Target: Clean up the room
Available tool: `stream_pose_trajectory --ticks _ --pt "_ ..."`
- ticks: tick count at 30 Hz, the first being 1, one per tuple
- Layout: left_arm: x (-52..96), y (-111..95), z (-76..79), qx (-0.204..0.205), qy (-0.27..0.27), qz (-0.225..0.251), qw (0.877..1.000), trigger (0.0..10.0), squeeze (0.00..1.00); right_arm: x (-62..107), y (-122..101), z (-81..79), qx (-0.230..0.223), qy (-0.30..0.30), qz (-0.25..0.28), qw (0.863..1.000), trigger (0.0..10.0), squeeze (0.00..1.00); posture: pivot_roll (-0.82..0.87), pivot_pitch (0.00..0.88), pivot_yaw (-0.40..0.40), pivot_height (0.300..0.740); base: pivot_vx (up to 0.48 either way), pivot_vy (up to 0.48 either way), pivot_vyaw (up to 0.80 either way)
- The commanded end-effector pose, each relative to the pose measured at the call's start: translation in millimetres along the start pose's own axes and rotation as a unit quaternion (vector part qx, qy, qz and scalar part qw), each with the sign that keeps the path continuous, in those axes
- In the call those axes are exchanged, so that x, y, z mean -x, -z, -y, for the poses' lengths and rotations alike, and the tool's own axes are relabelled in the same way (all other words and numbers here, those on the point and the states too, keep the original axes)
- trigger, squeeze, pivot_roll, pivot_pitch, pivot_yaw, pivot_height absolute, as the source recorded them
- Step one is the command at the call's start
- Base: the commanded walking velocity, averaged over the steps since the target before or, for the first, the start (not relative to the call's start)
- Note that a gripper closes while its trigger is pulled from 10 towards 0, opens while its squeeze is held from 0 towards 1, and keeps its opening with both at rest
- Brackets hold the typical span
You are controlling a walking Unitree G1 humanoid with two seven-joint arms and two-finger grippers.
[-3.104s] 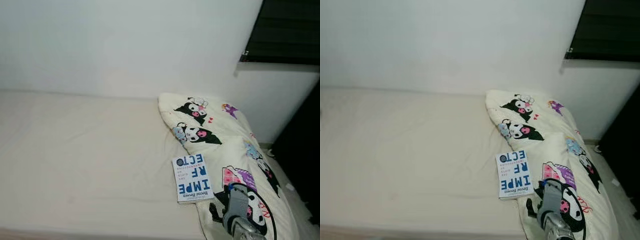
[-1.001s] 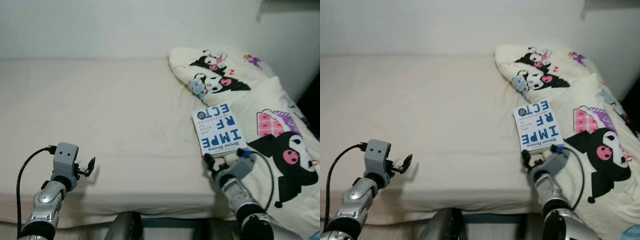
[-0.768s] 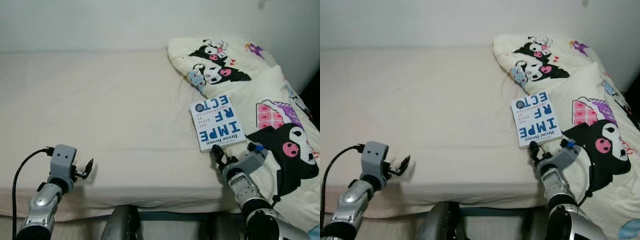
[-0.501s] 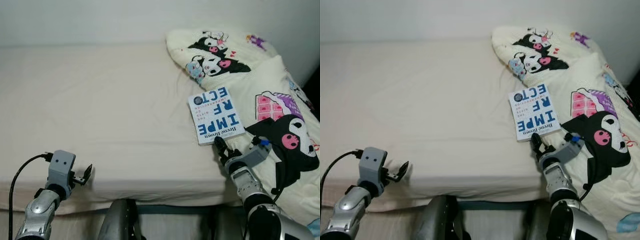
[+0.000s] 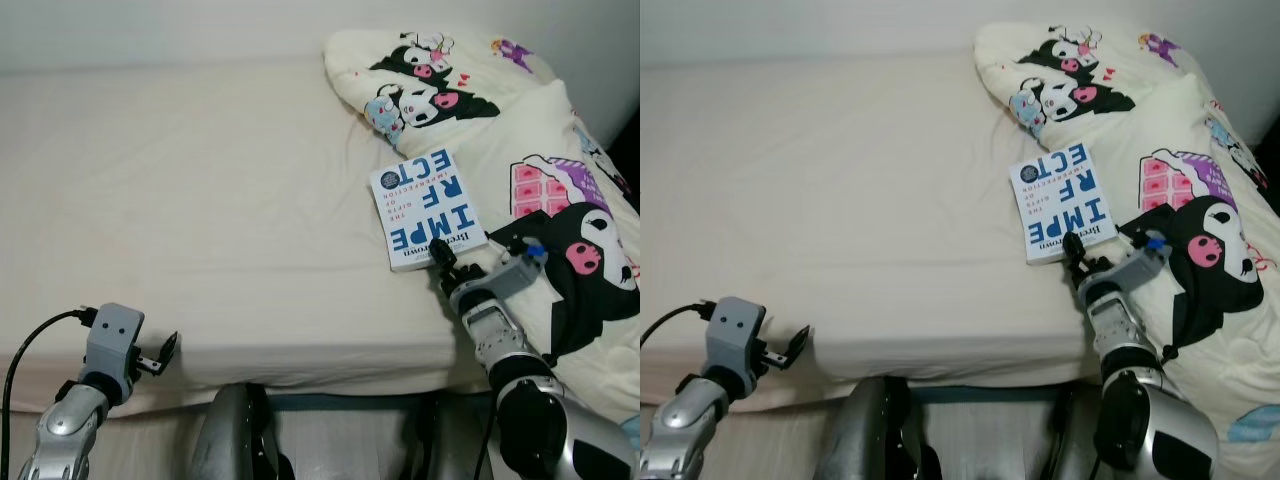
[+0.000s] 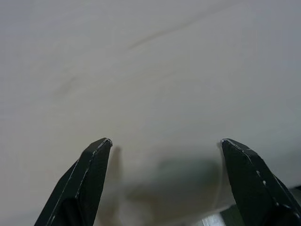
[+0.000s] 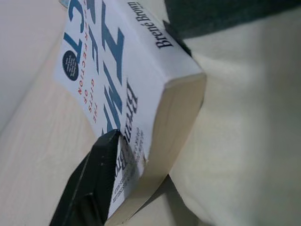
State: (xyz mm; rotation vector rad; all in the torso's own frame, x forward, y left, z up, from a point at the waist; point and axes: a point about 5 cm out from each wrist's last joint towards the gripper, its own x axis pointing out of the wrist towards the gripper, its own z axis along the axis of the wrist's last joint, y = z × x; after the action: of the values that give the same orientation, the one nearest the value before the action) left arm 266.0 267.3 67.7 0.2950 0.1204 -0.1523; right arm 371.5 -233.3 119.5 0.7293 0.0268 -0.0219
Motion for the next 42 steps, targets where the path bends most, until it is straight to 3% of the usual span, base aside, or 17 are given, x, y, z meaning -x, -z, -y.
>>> stream_pose_trajectory --ticks 1,10,13,16,17,19,24,26,29,33,37,39,40,41,42 --pt "5.0 6 0.1 -0.005 0.004 -0.018 1.000 10.0 0.00 1.0 6 1.0 0.008 0.000 -0.020 1.000 0.0 0.00 0.29 0.290 0.061 0.470 0.000 0.000 0.00" --pt "-0.7 4 4.8 0.002 0.002 -0.022 1.000 10.0 0.00 -6.8 18 -27.3 0.014 -0.081 -0.050 0.995 0.0 0.00 0.26 0.266 0.052 0.470 0.000 0.000 0.00" --pt "-0.6 4 4.8 0.002 0.002 -0.023 1.000 10.0 0.00 -6.8 18 -27.3 0.014 -0.081 -0.050 0.995 0.0 0.00 0.26 0.266 0.052 0.470 0.000 0.000 0.00" --pt "-9.6 1 6.7 0.006 -0.005 -0.019 1.000 10.0 0.00 -7.4 45 -64.4 0.006 -0.205 -0.099 0.974 0.0 0.00 0.24 0.233 0.040 0.470 0.000 0.000 0.00" --pt "-9.6 1 6.7 0.006 -0.005 -0.019 1.000 10.0 0.00 -7.4 45 -64.4 0.006 -0.205 -0.099 0.974 0.0 0.00 0.24 0.233 0.040 0.470 0.000 0.000 0.00" --pt "-16.8 -1 9.9 0.012 -0.009 -0.015 1.000 10.0 0.00 -4.1 61 -91.9 -0.003 -0.294 -0.122 0.948 0.0 0.00 0.22 0.194 0.029 0.470 0.000 0.000 0.00" --pt "-28.1 -5 15.6 0.018 -0.012 -0.011 1.000 10.0 0.00 0.1 71 -118.7 -0.006 -0.370 -0.133 0.919 0.0 0.00 0.20 0.151 0.019 0.470 0.000 0.000 0.00" --pt "-30.6 -6 16.8 0.020 -0.013 -0.010 1.000 10.0 0.00 0.1 72 -121.6 -0.007 -0.372 -0.130 0.919 0.0 0.00 0.19 0.133 0.014 0.470 0.000 0.000 0.00" --pt "-35.2 -7 18.5 0.023 -0.016 -0.008 1.000 10.0 0.00 -0.2 76 -116.9 0.021 -0.345 -0.131 0.929 0.0 0.00 0.19 0.115 0.011 0.470 0.000 0.000 0.00" --pt "-41.0 -9 24.7 0.028 -0.010 -0.006 1.000 10.0 0.00 2.0 80 -96.3 0.028 -0.290 -0.134 0.947 0.0 0.00 0.18 0.100 0.014 0.470 0.000 0.000 0.00" --pt "-42.7 -9 29.1 0.039 -0.002 -0.003 0.999 10.0 0.00 6.8 85 -86.9 0.026 -0.281 -0.147 0.948 0.0 0.00 0.18 0.096 0.016 0.470 0.000 0.000 0.00" --pt "-46.7 -13 32.3 0.111 0.007 0.010 0.994 10.0 0.00 13.1 92 -82.6 0.024 -0.292 -0.163 0.942 0.0 0.00 0.17 0.094 0.018 0.470 0.000 0.000 0.00" --pt "-50.2 -17 31.8 0.190 0.008 0.020 0.982 10.0 0.00 16.8 95 -81.5 0.020 -0.305 -0.169 0.937 0.0 0.00 0.17 0.097 0.019 0.470 0.000 0.000 0.00" --pt "-52.7 -20 31.8 0.244 0.012 0.030 0.969 10.0 0.00 19.1 97 -80.9 0.017 -0.313 -0.172 0.934 0.0 0.00 0.17 0.097 0.019 0.470 0.000 0.000 0.00" --pt "-55.3 -24 31.7 0.327 0.027 0.046 0.944 10.0 0.00 21.1 98 -80.3 0.011 -0.321 -0.173 0.931 0.0 0.00 0.16 0.095 0.018 0.470 0.000 0.000 0.00"
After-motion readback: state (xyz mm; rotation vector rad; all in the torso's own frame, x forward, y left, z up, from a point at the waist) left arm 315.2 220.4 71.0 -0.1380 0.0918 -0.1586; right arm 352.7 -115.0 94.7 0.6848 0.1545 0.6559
